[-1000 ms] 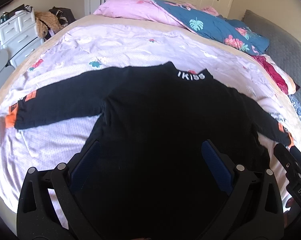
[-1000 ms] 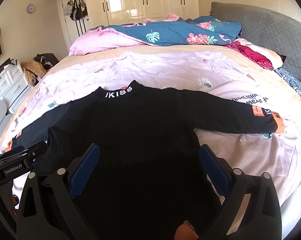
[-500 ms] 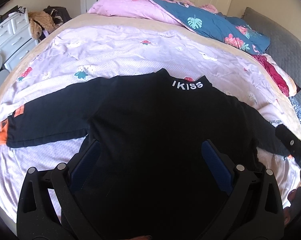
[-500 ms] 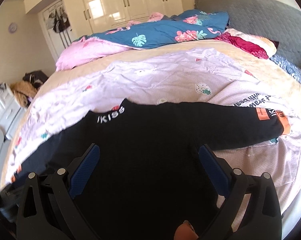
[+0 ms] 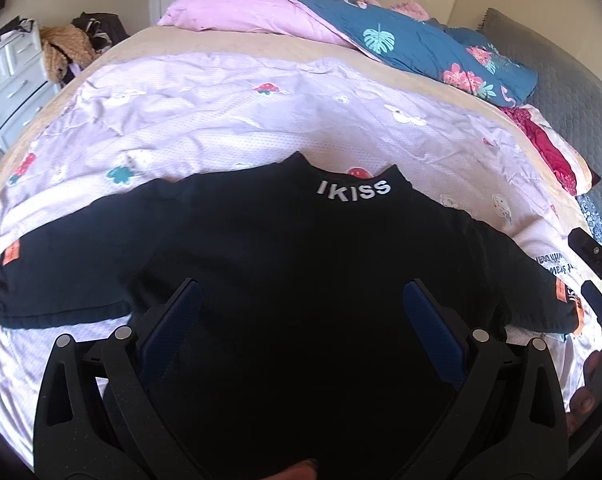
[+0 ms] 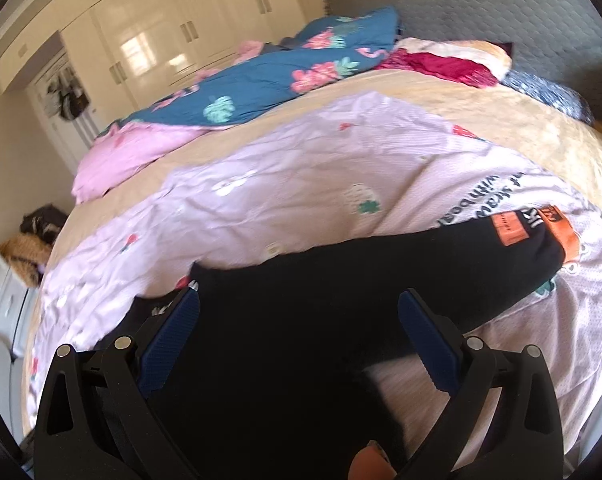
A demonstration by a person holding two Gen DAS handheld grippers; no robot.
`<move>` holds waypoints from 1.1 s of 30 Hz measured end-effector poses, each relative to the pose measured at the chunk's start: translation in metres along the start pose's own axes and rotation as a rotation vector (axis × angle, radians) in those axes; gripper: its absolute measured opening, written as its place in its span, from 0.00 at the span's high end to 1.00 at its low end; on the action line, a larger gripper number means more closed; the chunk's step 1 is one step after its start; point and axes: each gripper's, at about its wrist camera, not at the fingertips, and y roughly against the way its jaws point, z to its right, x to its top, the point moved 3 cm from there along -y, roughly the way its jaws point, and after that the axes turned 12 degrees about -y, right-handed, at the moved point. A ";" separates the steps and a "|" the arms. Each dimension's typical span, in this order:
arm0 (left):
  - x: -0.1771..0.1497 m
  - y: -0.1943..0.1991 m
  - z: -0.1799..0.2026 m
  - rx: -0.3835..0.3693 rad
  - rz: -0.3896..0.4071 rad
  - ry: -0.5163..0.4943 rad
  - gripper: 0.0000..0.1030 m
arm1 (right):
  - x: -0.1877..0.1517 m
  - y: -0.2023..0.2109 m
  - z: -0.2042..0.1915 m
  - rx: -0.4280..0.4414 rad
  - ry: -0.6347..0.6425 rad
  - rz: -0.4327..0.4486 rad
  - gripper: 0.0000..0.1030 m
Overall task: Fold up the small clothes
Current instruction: 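Move the right gripper to the orange-tagged cuff and grasp it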
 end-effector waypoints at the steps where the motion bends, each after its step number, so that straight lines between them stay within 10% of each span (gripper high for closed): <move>1: 0.001 -0.003 0.003 -0.002 -0.005 -0.002 0.08 | 0.005 -0.003 0.008 -0.015 -0.018 0.003 0.04; 33: 0.000 -0.081 0.105 -0.070 -0.096 -0.151 0.08 | 0.042 -0.062 0.216 -0.296 -0.454 -0.025 0.04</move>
